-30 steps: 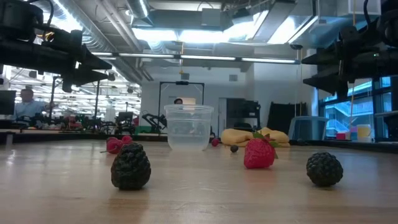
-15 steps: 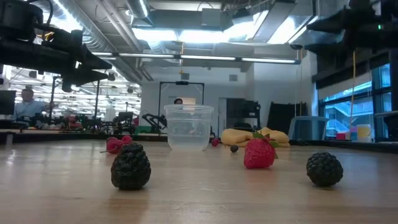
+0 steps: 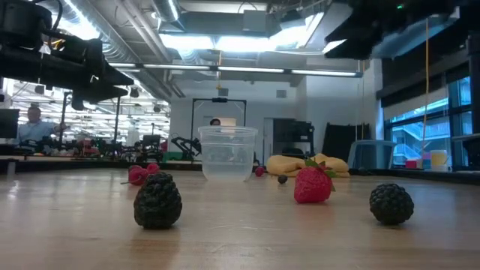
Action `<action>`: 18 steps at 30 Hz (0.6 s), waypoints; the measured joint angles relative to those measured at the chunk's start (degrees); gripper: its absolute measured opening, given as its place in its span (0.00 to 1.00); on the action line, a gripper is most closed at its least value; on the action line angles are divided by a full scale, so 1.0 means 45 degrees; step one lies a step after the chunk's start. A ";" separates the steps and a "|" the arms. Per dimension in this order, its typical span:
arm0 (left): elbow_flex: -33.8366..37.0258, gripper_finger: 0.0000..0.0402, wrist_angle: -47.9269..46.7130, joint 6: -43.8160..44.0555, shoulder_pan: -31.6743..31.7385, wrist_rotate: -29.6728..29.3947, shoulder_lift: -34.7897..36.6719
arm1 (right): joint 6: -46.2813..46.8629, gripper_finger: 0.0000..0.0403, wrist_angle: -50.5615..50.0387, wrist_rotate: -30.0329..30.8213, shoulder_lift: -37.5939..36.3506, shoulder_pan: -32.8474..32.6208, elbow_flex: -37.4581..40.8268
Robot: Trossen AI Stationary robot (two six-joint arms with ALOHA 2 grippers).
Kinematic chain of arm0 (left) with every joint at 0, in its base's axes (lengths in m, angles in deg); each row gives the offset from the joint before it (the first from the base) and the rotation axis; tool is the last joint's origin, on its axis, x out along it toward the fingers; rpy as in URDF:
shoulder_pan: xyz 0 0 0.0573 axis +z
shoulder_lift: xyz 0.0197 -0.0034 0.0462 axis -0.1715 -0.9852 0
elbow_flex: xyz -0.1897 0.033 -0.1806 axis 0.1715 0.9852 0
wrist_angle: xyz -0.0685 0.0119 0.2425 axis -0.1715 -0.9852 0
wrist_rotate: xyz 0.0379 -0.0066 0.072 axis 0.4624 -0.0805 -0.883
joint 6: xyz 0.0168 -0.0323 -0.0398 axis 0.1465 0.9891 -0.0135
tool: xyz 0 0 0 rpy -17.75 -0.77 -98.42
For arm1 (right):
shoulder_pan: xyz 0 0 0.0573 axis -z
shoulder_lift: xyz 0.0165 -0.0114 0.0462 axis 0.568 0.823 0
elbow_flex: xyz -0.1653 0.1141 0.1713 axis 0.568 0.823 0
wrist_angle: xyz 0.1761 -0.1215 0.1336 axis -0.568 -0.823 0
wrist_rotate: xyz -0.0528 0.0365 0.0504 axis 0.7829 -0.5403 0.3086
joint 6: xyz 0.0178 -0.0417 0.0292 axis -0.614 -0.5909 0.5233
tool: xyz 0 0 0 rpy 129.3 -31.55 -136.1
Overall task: Pick and placing Produce into tupperware
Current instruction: Put the top right red strawberry into the transparent container
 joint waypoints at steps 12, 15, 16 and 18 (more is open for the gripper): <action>0.0000 0.48 -0.0010 -0.0029 -0.0005 0.0067 0.0002 | -0.1923 0.81 -0.0180 -0.0009 0.5150 -0.2996 -0.0851; 0.0000 0.48 -0.0010 -0.0029 -0.0005 0.0067 0.0004 | -0.2069 0.81 -0.0166 0.0058 0.6242 -0.3417 -0.0856; 0.0000 0.48 -0.0010 -0.0024 -0.0005 0.0067 -0.0001 | -0.2152 0.81 -0.0173 0.0061 0.6601 -0.3534 -0.0856; 0.0000 0.48 -0.0014 -0.0029 -0.0005 0.0068 0.0004 | -0.2378 0.81 -0.0171 0.0089 0.7292 -0.3776 -0.0856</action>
